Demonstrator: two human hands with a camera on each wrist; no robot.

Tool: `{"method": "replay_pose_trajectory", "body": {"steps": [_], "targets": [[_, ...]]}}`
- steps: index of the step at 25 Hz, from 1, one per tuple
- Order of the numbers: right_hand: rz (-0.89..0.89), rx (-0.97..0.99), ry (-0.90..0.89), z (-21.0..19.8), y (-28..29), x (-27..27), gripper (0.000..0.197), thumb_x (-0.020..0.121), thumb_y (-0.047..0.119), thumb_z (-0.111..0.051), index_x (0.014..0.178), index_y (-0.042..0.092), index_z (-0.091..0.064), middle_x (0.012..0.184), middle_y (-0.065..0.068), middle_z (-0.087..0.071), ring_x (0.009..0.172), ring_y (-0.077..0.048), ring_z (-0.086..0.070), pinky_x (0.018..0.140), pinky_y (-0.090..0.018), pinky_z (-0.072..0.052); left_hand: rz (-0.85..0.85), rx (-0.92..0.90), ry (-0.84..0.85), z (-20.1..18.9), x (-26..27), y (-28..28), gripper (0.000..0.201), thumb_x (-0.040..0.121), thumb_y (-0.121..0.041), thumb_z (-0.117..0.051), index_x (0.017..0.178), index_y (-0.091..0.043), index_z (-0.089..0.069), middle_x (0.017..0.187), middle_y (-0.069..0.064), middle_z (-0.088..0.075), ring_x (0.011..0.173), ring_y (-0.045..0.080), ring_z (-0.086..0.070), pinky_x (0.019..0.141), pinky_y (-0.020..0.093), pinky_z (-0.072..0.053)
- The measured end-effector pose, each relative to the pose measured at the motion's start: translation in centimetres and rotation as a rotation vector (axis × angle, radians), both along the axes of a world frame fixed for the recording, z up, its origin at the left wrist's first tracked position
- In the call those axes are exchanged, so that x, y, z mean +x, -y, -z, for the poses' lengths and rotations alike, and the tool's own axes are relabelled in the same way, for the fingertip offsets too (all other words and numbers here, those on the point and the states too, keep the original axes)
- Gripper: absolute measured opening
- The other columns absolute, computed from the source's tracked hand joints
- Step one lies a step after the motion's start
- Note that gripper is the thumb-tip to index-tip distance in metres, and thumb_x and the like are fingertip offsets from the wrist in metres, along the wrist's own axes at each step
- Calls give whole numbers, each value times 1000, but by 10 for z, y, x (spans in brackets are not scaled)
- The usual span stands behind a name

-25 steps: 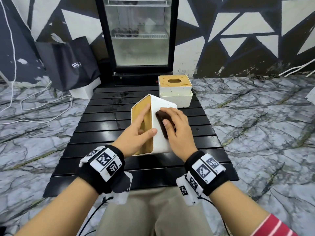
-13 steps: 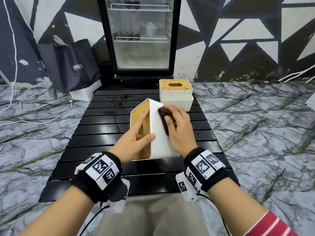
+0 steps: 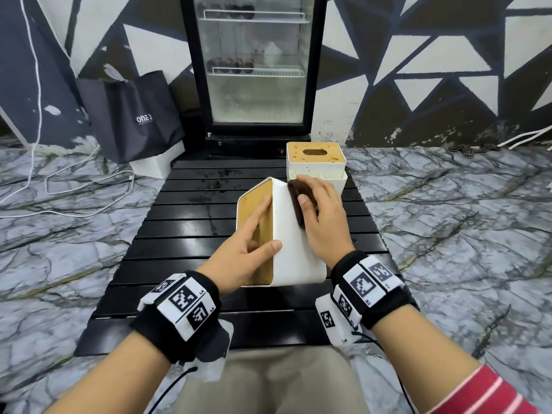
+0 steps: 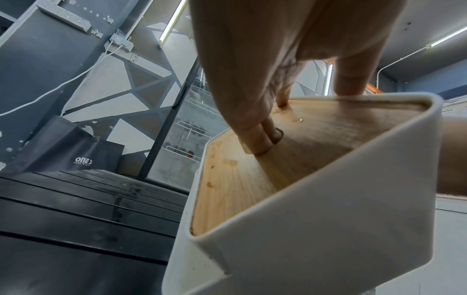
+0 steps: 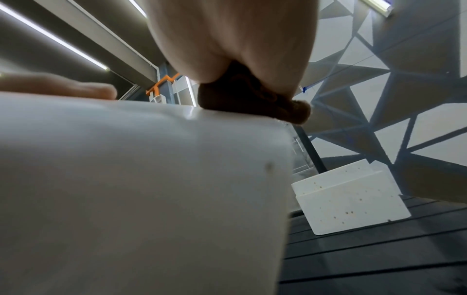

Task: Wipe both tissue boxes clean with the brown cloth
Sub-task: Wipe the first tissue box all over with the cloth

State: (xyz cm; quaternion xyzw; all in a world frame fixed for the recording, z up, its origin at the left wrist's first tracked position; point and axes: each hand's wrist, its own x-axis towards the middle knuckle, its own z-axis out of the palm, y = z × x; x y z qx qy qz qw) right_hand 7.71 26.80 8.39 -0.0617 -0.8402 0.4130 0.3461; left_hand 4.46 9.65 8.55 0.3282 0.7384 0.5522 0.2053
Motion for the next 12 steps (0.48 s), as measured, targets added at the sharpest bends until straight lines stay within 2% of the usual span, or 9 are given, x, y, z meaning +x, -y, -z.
{"method": "replay_pose_trajectory", "body": {"steps": [2,3,5,7,8,10,12], "targets": [[-1,-4,-4,3,9,5,39,89,25,-38,126,19,-50,120,-2,-51,114,-20,-43,101,-34,-35,-3,7,5,2,-3,0,82,69,-53,-59,140,-55,-18,131,-18,-50,106,34,-60,102,38,-45],[-12,7,-6,5,15,9,39,89,24,-39,126,19,-50,121,-2,-51,114,-19,-42,100,-32,-34,-7,4,-2,2,-4,0,82,69,-54,-59,140,-55,-17,128,-22,-51,104,32,-61,102,34,-45],[-47,31,-21,6,25,14,37,90,23,-40,125,19,-51,121,-2,-52,114,-20,-41,99,-29,-32,-15,2,-24,-1,-3,-1,77,77,-47,-62,138,-54,-15,120,-36,-47,94,19,-62,93,14,-44],[-72,46,-21,1,24,9,37,90,22,-40,125,20,-51,121,-2,-52,114,-21,-42,98,-28,-31,-18,-10,-52,-3,-2,-4,69,91,-28,-59,135,-51,-12,119,-42,-35,87,8,-55,80,1,-39],[-76,49,-13,-2,22,4,37,91,23,-39,125,20,-51,120,-2,-52,114,-22,-43,98,-28,-31,-17,-24,-62,-4,-1,-5,68,93,-22,-56,134,-51,-11,118,-41,-32,85,8,-53,77,-1,-38],[-71,57,-1,-6,18,-2,38,91,24,-38,126,21,-50,121,-2,-52,115,-22,-43,99,-27,-30,-23,-50,-71,-5,-1,-6,68,93,-19,-54,135,-50,-10,114,-38,-33,80,6,-52,74,-2,-38],[-65,52,-1,-5,19,1,38,91,24,-38,127,21,-49,121,-2,-51,114,-21,-42,98,-28,-31,-19,-58,-70,-6,-2,-7,68,93,-21,-54,136,-50,-10,116,-38,-33,70,-4,-50,73,-2,-38]]}}
